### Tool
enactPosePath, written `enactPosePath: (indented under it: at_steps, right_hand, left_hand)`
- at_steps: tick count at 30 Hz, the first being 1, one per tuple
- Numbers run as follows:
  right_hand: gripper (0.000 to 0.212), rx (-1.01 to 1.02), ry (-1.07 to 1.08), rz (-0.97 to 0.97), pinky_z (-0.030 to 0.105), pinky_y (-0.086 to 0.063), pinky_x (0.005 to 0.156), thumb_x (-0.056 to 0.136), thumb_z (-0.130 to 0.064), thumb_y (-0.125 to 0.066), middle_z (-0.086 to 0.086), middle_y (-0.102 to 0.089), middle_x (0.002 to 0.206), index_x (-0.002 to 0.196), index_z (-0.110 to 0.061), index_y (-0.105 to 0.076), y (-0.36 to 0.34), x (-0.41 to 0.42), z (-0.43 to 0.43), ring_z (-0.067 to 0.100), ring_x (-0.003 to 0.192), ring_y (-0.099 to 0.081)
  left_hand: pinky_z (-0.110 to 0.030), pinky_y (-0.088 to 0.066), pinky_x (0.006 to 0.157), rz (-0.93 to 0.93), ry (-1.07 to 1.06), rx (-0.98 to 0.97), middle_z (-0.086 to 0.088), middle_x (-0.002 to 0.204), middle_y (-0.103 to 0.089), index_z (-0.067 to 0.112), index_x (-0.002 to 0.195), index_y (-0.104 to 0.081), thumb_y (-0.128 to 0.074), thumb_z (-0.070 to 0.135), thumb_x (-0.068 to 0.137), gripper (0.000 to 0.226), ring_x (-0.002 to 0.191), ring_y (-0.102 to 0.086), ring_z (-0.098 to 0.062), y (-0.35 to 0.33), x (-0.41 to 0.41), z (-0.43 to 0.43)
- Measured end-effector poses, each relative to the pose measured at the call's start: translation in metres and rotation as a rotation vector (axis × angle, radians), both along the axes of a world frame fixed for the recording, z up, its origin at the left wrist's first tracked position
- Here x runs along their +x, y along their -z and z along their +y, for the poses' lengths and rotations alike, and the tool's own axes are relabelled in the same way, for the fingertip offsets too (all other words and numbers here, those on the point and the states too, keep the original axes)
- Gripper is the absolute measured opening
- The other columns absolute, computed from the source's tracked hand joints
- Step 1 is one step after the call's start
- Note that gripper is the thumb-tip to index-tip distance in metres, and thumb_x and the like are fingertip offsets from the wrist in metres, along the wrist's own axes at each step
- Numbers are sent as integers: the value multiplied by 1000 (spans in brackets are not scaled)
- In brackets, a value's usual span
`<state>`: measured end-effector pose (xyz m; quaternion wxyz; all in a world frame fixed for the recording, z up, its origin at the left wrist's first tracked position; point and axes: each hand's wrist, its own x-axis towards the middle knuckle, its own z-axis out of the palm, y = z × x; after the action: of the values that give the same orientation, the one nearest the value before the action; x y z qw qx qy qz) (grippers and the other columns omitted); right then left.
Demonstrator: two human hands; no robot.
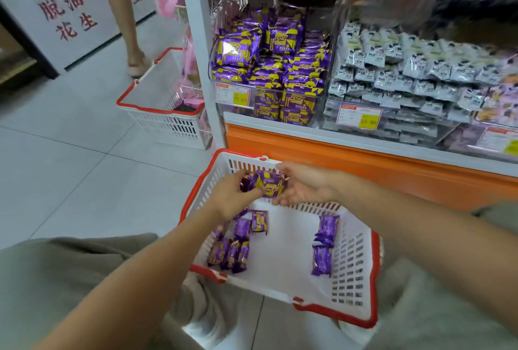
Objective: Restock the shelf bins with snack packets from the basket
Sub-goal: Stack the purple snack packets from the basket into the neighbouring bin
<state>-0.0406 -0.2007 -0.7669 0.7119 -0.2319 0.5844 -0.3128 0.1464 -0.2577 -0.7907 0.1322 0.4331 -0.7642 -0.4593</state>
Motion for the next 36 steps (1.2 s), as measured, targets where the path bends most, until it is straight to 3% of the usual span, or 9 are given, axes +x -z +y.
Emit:
enactPosePath:
  at_steps: [3,7,9,13,17,20,27,32,36]
  right_hand:
    - [21,-55,-67,71,28,-49,72,102,-26,-35,18,-59,101,92,-13,-49,-21,-7,1,23,78,-67]
    - [7,-113,-125,192,33,-51,81,96,-20,-57,11,-56,109,91,-16,-53,-32,-14,-1,25,102,-63]
    - [19,-116,-148,214,39,-51,94,93,-31,-62,7,-55,123,106,-19,-58,-34,-16,-4,29,119,-56]
    - [47,-147,-162,235,44,-47,104,91,-39,-61,9,-62,115,126,-8,-57,-35,-21,-15,25,108,-55]
    - [52,-147,-143,221,38,-51,95,90,-45,-60,12,-65,120,129,-12,-57,-31,-27,-21,24,105,-59]
    - [43,-143,-128,201,33,-52,83,90,-53,-54,9,-67,106,113,-18,-62,-29,-28,-20,20,91,-61]
    - [54,-53,-178,312,22,-38,52,87,-71,-41,1,-59,73,84,-21,-60,-21,-35,-16,14,62,-48]
    - [56,-36,-97,290,22,-34,50,86,-74,-41,0,-54,65,75,-21,-57,-20,-37,-19,13,56,-45]
    - [43,-110,91,118,25,-45,64,79,-65,-61,1,-63,78,83,-22,-62,-26,-36,-23,13,68,-55]
  left_hand:
    - [-52,-54,87,93,-63,213,-11,85,-69,9,96,-62,-68,52,71,50,83,-67,-31,-12,2,-11]
    - [-39,-59,81,193,-80,419,-16,96,-67,5,97,-64,-63,19,92,15,78,-65,-24,-31,-5,-16]
    - [-43,-59,82,188,-33,500,-16,90,-67,0,103,-63,-64,21,91,24,74,-65,-24,-40,-10,-19]
    - [-38,-57,82,224,34,687,-16,91,-66,3,104,-62,-59,20,94,20,76,-65,-27,-53,-17,-21]
    - [-39,-59,83,241,-46,820,-17,106,-69,7,119,-61,-53,39,94,41,85,-69,-30,-52,-25,-24]
    - [-39,-60,78,228,-75,895,-18,116,-68,10,121,-62,-46,61,91,61,88,-70,-33,-49,-34,-26]
    - [-30,-58,67,141,-59,975,-14,99,-70,12,110,-59,-51,48,92,41,76,-70,-24,-40,-46,-23]
    - [-25,-57,61,194,-92,1006,-9,89,-69,12,107,-58,-52,44,93,36,70,-66,-20,-40,-50,-21]
    - [-26,-59,63,329,-196,962,-9,97,-69,9,115,-58,-55,39,94,36,78,-66,-20,-41,-50,-27]
